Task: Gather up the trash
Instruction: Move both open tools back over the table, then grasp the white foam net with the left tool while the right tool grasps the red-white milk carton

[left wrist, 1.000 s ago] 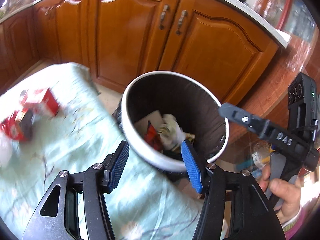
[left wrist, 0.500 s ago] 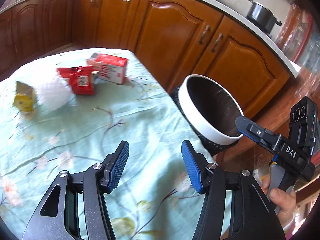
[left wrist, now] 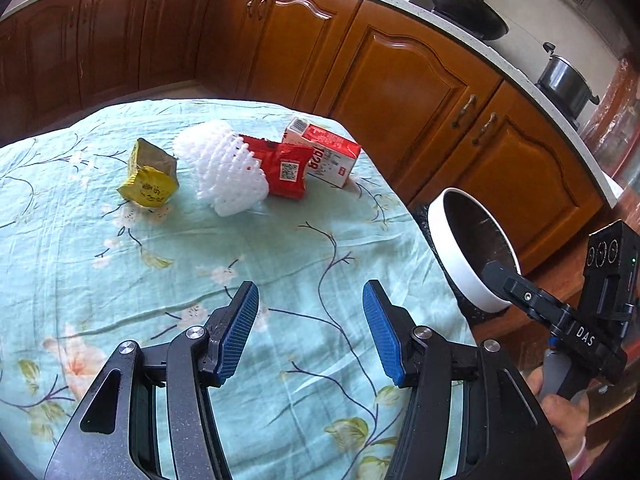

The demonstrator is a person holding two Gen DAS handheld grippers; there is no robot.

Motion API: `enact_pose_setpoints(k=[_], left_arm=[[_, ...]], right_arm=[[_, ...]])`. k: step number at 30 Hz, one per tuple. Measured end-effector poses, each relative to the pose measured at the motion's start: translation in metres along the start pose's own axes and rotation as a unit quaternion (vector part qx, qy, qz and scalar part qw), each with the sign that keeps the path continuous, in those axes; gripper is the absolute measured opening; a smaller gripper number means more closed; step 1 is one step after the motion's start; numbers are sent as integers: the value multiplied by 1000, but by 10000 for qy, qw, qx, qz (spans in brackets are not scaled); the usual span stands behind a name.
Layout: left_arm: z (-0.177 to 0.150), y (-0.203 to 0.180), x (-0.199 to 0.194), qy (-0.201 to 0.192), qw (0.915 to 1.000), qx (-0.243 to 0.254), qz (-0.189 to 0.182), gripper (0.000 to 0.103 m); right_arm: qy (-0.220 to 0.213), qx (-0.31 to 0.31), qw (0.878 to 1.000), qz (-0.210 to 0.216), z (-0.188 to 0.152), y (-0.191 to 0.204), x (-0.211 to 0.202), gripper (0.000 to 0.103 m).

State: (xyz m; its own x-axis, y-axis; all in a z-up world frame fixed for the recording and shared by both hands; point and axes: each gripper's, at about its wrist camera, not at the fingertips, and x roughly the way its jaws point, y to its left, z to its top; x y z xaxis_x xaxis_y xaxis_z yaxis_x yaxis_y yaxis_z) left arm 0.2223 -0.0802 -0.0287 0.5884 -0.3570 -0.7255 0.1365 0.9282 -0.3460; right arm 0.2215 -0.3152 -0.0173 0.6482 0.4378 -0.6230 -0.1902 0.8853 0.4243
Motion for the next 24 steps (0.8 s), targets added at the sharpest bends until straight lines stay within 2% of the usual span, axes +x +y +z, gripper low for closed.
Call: enact_pose_setpoints(k=[7, 12, 16, 21, 24], left_arm=[[17, 16, 1, -30, 9998, -178, 84, 55], [36, 23, 9, -57, 9993, -218, 283, 55], [53, 26, 26, -134, 9980, -206, 581, 58], [72, 35, 52, -57, 9954, -303, 903, 60], [79, 41, 65, 5, 9948, -389, 941, 60]], right_arm=[[81, -373, 9993, 10, 21, 14, 20, 79], [169, -694, 9974, -42, 40, 22, 44, 79], [392, -1158, 9920, -304, 63, 26, 91, 79], [629, -1481, 9865, -308, 76, 29, 133, 79], [645, -1667, 9833, -329, 82, 32, 152, 79]])
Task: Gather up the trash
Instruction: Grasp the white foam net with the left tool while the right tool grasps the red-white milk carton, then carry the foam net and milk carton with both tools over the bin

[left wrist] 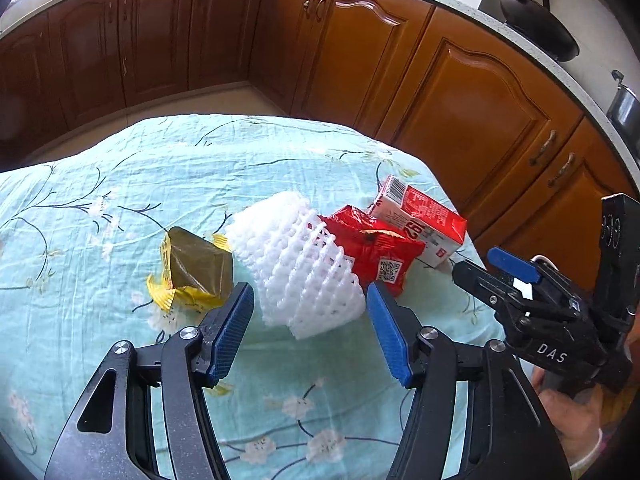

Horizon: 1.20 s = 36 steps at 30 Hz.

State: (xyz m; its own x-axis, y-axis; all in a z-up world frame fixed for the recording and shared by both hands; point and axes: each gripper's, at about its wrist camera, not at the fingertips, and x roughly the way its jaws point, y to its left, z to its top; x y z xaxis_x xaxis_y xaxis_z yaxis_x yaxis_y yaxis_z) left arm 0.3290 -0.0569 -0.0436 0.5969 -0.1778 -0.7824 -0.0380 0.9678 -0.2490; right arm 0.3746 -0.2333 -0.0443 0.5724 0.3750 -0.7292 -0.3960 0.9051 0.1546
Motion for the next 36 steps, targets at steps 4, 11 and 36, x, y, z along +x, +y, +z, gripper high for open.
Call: enact_pose_setpoints(k=[4, 11, 36], left_arm=[[6, 2, 10, -7, 10000, 27, 23, 59], [3, 4, 17, 104, 9998, 106, -106, 28], [-83, -21, -88, -260, 9943, 663, -792, 8]], right_arm=[[22, -35, 10000, 26, 12, -1, 18, 79], [118, 56, 9999, 76, 4, 3, 20, 34], [-504, 1223, 9911, 151, -112, -5, -131, 32]])
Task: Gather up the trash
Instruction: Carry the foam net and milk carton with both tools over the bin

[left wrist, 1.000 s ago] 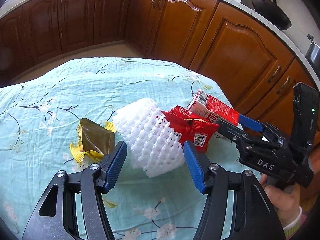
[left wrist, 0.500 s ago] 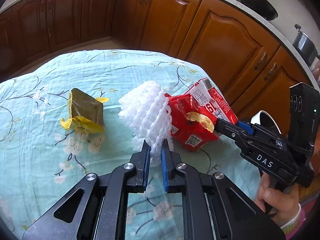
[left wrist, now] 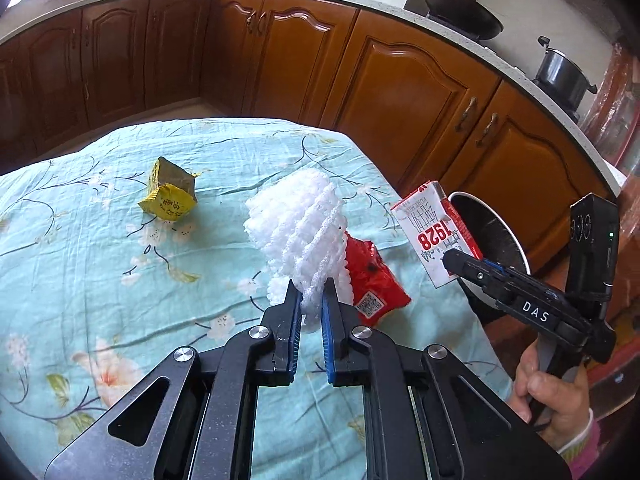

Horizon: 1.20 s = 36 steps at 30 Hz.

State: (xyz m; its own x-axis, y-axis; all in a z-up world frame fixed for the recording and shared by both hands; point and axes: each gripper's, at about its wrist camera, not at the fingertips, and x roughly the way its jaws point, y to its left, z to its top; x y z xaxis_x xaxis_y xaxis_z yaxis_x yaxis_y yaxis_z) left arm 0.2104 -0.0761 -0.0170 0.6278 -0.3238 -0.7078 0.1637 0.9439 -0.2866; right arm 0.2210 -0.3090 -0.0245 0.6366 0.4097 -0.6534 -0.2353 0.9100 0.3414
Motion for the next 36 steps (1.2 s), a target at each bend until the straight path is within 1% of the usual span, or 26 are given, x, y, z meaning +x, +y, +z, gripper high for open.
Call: enact_pose_setpoints(k=[4, 8, 10, 15, 23, 36], left_arm=[[-3, -13, -7, -5, 9998, 74, -197, 8], [-4, -35, -10, -12, 9989, 264, -381, 8], [-6, -47, -9, 12, 9982, 348, -487, 8], [-6, -72, -5, 61, 9960, 550, -695, 8], [-4, -111, 8, 180, 9921, 834, -915, 8], [1, -150, 28, 357, 9871, 1093, -1110, 8]], right_arm=[[-93, 122, 9999, -49, -10, -8, -15, 32], [-189, 256, 9994, -99, -19, -19, -34, 32], [-237, 309, 9991, -147, -20, -20, -41, 32], [-354, 448, 9980, -287, -24, -38, -61, 32], [-495, 697, 9949, -534, -27, -67, -83, 32], [-613, 1001, 9897, -814, -32, -101, -99, 32]])
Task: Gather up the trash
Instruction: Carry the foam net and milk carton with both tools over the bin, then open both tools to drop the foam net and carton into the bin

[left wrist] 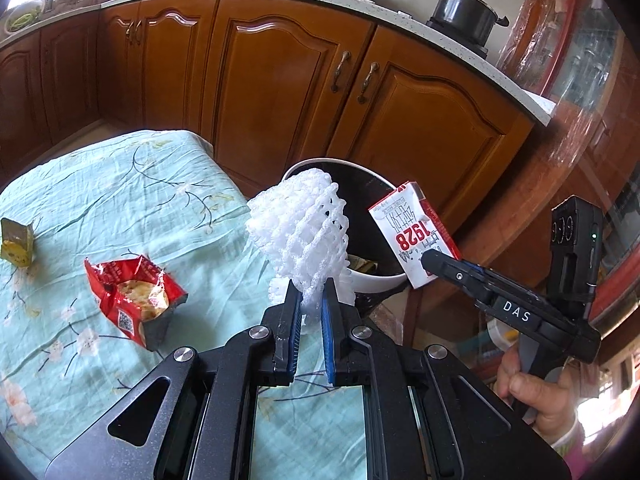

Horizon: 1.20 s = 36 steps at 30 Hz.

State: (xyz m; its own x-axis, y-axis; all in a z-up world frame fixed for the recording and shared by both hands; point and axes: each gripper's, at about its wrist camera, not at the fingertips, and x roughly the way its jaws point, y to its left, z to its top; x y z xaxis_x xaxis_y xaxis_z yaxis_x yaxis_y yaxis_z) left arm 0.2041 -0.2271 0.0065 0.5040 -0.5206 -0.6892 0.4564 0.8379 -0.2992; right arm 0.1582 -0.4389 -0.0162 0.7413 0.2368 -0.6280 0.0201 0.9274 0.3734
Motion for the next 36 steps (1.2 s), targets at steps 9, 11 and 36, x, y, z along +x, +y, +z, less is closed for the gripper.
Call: enact_pose_setpoints(k=[9, 11, 36], left_arm=[[11, -10, 20, 117, 9999, 35, -49, 8], [13, -10, 26, 152, 9999, 10, -61, 8], [57, -43, 102, 670, 9971, 358, 97, 33]], right_arm=[[27, 105, 9999, -129, 6, -18, 4, 32], [32, 110, 9998, -160, 9, -17, 5, 32], [180, 79, 9988, -458, 48, -39, 46, 50]])
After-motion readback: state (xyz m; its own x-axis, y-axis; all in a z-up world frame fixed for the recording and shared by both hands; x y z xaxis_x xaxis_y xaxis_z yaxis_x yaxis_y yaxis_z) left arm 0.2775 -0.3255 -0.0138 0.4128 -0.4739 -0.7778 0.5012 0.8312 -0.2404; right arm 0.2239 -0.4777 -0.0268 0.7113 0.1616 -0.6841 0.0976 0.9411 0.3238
